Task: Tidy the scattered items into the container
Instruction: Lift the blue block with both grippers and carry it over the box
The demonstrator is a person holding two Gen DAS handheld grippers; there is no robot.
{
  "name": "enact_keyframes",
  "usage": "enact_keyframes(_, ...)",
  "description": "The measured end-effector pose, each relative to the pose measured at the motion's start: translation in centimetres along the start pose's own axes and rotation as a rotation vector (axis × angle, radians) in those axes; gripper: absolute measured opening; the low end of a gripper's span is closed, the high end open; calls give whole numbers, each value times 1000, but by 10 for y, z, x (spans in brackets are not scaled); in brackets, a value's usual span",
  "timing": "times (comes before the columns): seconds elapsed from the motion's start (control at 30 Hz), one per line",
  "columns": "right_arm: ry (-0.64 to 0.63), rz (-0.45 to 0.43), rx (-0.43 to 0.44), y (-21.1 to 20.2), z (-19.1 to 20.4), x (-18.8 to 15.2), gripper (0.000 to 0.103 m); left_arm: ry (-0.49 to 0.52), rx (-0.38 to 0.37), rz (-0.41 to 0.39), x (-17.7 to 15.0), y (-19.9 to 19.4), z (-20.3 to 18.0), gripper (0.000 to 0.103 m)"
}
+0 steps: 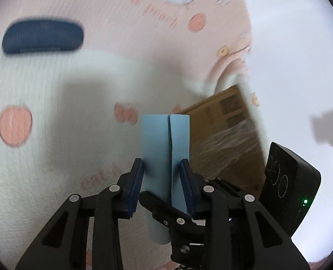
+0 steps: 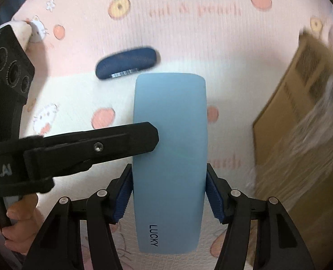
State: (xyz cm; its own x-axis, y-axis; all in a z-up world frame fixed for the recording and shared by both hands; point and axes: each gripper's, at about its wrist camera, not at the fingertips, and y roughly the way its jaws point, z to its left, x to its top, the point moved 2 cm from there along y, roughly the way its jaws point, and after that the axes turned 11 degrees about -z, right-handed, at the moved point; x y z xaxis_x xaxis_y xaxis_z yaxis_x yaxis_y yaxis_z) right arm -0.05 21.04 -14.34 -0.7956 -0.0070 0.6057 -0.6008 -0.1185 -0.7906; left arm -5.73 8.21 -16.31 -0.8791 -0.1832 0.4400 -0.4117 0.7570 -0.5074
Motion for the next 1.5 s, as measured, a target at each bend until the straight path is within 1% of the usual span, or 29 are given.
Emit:
enact_keyframes(0.03, -5, -10, 1, -4, 1, 6, 58, 17, -8, -19, 6, -7, -7, 36)
enact_keyframes(0.07, -13, -18, 1, -5, 14, 21, 58, 33, -16, -38, 11, -13, -15, 36)
enact_keyframes(0.17, -34, -44, -11, -19, 17, 36, 58, 61, -48, -66, 26, -27, -36, 36)
enact_keyframes(0.27, -50, -65, -9, -37, 13, 53, 58, 108, -57, -84, 35, -34, -56, 36)
enact_keyframes(0.37, -45, -73, 5, -66, 0, 64, 58, 151, -85, -105, 44, -41, -76, 36)
enact_keyframes(0.5, -55, -83, -12, -77, -12, 84, 58, 150, -133, -119, 59, -38, -98, 36)
enact_keyframes(0.57, -61, -88, -23, -88, -19, 93, 58, 159, -142, -117, 63, -34, -108, 36)
enact_keyframes(0.73, -17, -95, -13, -99, -45, 110, 58, 238, -145, -127, 74, -25, -145, 36)
enact_keyframes(0.8, 0, -102, -16, -108, -59, 117, 58, 261, -162, -123, 78, -19, -160, 36)
enact_keyframes(0.9, 28, -114, -27, -122, -79, 124, 58, 268, -191, -101, 84, -9, -180, 36)
enact_keyframes(0.97, 52, -120, -36, -131, -94, 128, 58, 276, -222, -74, 90, 1, -197, 36)
enact_keyframes(1.07, 80, -128, -61, -145, -114, 133, 58, 297, -242, -27, 96, 14, -219, 36)
enact_keyframes(1.13, 82, -132, -83, -152, -125, 135, 58, 332, -244, 2, 99, 23, -237, 36)
enact_keyframes(1.2, 112, -123, -91, -157, -138, 138, 58, 369, -248, 12, 99, 32, -250, 36)
enact_keyframes(1.27, 134, -99, -100, -156, -151, 137, 58, 386, -244, 32, 97, 43, -258, 36)
enact_keyframes(1.33, 142, -53, -113, -151, -161, 131, 58, 381, -247, 64, 91, 55, -259, 36)
enact_keyframes(1.43, 158, 17, -117, -142, -171, 116, 58, 346, -244, 138, 76, 77, -251, 36)
enact_keyframes(1.47, 170, 45, -110, -137, -175, 107, 58, 340, -242, 154, 73, 82, -248, 36)
enact_keyframes(1.5, 186, 69, -102, -132, -179, 101, 58, 330, -235, 186, 65, 91, -243, 36)
